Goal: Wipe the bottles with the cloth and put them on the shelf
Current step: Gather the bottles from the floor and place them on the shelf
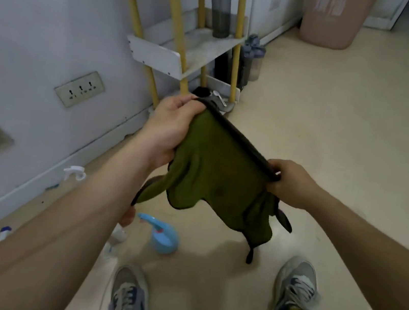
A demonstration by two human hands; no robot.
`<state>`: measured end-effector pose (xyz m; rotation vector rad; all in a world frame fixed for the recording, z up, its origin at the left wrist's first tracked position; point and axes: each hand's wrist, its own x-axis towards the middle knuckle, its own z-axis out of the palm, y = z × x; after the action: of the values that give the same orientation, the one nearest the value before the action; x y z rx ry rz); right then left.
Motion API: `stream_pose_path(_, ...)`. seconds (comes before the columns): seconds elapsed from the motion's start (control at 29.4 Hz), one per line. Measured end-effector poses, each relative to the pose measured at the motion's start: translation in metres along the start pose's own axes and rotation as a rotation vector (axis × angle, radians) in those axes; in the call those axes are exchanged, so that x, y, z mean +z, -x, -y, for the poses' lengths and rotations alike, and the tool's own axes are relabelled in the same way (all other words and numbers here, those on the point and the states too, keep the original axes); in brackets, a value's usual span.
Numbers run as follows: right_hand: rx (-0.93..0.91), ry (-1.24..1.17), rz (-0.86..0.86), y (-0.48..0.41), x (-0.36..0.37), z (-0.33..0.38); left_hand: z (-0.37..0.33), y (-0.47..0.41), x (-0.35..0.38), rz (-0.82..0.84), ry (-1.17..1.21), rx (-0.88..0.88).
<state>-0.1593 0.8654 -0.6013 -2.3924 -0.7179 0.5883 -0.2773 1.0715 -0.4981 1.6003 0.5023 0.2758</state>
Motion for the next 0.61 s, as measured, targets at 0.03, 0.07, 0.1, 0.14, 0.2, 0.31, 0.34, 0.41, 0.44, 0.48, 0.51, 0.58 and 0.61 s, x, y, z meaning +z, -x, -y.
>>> stream_pose_path(0.03,0.027,0.018,-0.059,0.000,0.003,-0.006,-0.008,0.003,-0.001,-0.061,0.054,0.003)
stream_pose_path(0.07,0.064,0.034,-0.114,0.002,0.005,-0.012,-0.016,0.005,-0.003,-0.136,0.117,0.007)
stream_pose_path(0.1,0.113,0.036,-0.167,0.003,0.007,-0.019,-0.023,0.007,-0.006,-0.209,0.200,0.007)
stream_pose_path(0.14,0.167,0.022,-0.212,0.005,0.009,-0.025,-0.032,0.008,-0.011,-0.280,0.291,0.005)
stream_pose_path(0.2,0.275,-0.035,-0.272,0.010,0.010,-0.035,-0.047,0.007,-0.024,-0.402,0.414,-0.025)
stream_pose_path(0.31,0.372,-0.307,-0.283,0.012,0.006,-0.030,-0.052,-0.001,-0.041,-0.450,0.398,-0.147)
stream_pose_path(0.34,0.391,-0.405,-0.255,0.011,0.005,-0.023,-0.049,-0.002,-0.041,-0.413,0.374,-0.205)
stream_pose_path(0.41,0.434,-0.559,-0.179,0.010,0.003,-0.005,-0.039,-0.005,-0.036,-0.308,0.292,-0.315)
stream_pose_path(0.44,0.451,-0.647,-0.140,0.010,0.002,0.006,-0.033,-0.006,-0.030,-0.263,0.232,-0.362)
stream_pose_path(0.48,0.450,-0.741,-0.106,0.011,0.000,0.017,-0.027,-0.005,-0.023,-0.227,0.173,-0.400)
stream_pose_path(0.51,0.436,-0.831,-0.082,0.012,-0.003,0.028,-0.021,-0.004,-0.016,-0.203,0.116,-0.421)
stream_pose_path(0.58,0.372,-0.987,-0.030,0.015,-0.011,0.048,-0.006,-0.002,-0.003,-0.167,0.057,-0.420)
stream_pose_path(0.61,0.329,-1.044,0.000,0.017,-0.014,0.057,0.002,0.000,0.003,-0.146,0.066,-0.407)
